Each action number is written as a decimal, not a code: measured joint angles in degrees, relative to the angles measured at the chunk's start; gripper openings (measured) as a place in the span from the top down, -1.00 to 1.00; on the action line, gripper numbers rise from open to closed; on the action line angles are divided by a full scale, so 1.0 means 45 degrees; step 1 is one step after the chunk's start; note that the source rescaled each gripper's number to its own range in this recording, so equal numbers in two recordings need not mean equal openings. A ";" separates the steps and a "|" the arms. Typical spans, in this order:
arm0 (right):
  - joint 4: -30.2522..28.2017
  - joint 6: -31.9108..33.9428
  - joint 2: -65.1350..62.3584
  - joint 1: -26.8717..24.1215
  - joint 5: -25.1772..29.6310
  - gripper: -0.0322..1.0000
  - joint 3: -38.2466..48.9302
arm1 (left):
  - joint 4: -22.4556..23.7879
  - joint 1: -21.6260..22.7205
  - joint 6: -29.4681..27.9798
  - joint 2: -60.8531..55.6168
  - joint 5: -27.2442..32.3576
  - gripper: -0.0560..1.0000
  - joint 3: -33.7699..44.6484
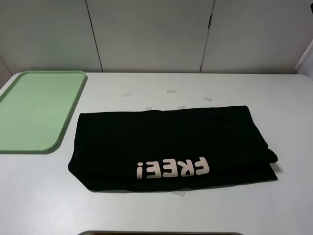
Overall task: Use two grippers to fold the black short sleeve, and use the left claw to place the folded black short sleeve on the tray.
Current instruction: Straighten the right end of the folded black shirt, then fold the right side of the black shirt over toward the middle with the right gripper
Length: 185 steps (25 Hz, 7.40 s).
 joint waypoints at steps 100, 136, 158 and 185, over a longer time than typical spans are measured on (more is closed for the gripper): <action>0.3824 -0.2523 1.0109 -0.3083 -0.2163 -1.00 0.2535 | 0.1931 0.7149 -0.1874 -0.0451 0.1729 -0.97 0.0234; 0.7738 -0.5011 1.2754 -0.3731 -0.3357 -1.00 0.3095 | 0.1934 0.7149 -0.1874 -0.0451 0.1729 -0.97 0.0234; 0.2729 -0.0603 1.2133 -0.3113 -0.4637 0.93 0.3366 | 0.1934 0.7149 -0.1874 -0.0451 0.1729 -0.96 0.0234; 0.0520 0.6479 0.9024 0.1464 -0.5265 0.93 0.3378 | 0.1934 0.7149 -0.1874 -0.0451 0.1729 -0.96 0.0234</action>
